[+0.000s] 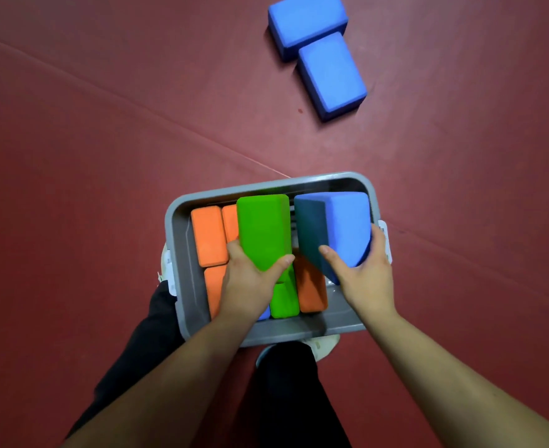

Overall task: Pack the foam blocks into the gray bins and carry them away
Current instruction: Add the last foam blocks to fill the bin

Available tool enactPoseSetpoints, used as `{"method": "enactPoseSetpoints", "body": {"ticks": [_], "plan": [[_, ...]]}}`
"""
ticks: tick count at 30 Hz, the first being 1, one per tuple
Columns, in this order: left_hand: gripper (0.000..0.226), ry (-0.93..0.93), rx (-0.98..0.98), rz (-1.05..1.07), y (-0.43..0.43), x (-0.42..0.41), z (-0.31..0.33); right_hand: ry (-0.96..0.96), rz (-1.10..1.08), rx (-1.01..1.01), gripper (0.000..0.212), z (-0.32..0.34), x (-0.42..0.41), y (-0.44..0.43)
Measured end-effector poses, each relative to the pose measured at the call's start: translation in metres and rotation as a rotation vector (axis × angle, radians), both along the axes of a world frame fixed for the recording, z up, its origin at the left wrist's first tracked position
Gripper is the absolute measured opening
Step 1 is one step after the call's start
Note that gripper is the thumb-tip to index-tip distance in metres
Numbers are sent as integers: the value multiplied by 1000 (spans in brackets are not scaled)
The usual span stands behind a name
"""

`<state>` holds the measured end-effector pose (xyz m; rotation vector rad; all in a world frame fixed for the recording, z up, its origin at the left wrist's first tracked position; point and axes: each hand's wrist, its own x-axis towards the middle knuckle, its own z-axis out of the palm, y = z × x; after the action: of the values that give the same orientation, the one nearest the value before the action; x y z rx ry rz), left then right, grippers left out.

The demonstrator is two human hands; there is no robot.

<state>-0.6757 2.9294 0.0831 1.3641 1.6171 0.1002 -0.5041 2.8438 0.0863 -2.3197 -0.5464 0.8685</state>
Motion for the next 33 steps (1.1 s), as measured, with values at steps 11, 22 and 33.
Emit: {"method": "enactPoseSetpoints", "body": {"ticks": [11,22,33], "plan": [[91,123,-72,-52,12,17,-70,103,52,-119,93,-70,-1,35],[103,509,-265,-446,52,29,-116,237,85,-243,95,-127,-5,58],[63,765,-171,-1047,84,39,-155,384,175,-379,90,-185,-3,74]]}}
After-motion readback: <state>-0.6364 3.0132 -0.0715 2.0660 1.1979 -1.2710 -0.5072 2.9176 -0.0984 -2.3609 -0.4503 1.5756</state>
